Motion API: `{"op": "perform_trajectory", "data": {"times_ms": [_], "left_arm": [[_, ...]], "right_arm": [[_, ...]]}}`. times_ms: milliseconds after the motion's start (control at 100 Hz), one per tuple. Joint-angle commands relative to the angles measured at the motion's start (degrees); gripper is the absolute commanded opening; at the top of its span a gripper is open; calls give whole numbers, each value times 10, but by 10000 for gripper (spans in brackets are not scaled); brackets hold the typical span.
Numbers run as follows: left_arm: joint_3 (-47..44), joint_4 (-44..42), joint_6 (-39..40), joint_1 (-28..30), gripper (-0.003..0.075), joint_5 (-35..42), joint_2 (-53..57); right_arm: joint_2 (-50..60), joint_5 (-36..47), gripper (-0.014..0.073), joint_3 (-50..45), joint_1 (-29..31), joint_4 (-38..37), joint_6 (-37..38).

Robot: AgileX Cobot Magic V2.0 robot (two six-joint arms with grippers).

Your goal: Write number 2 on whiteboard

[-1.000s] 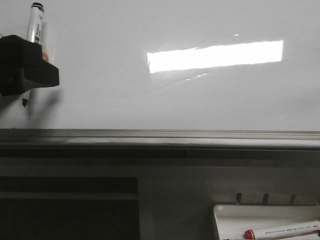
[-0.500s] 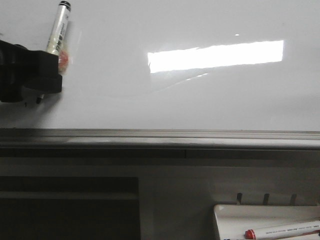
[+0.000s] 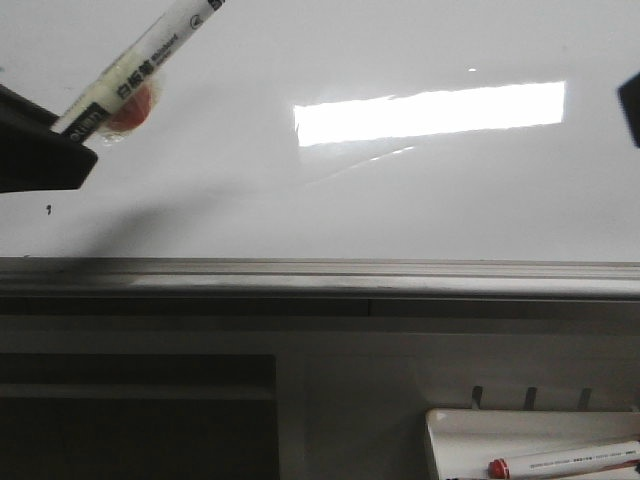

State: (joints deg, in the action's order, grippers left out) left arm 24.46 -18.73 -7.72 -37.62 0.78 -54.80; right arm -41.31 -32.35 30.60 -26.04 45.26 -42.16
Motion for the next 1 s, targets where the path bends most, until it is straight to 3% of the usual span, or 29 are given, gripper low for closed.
{"op": "perform_trajectory", "data": {"times_ms": [0,120,200,290,490,780,990], "left_arm": [[13,-65,1,-3,-20,4,29],[10,-117,1,-18,-20,-2,43],[5,-168,1,-40,-20,-1,45],[-2,-219,1,-70,-20,2,45],[-4,-228,1,-101,-20,13,43],[-4,-228,1,-101,-20,31,43],[-4,-227,1,-101,-20,37,43]], "right_arm": [[-46,56,-8,45,-33,23,-59],[-106,58,183,82,-82,23,-130],[-150,71,362,106,-113,23,-153],[-181,93,437,127,-142,23,-156],[-228,114,429,169,-195,23,-164],[-255,108,427,201,-209,32,-169],[-270,108,377,201,-223,32,-169]]}}
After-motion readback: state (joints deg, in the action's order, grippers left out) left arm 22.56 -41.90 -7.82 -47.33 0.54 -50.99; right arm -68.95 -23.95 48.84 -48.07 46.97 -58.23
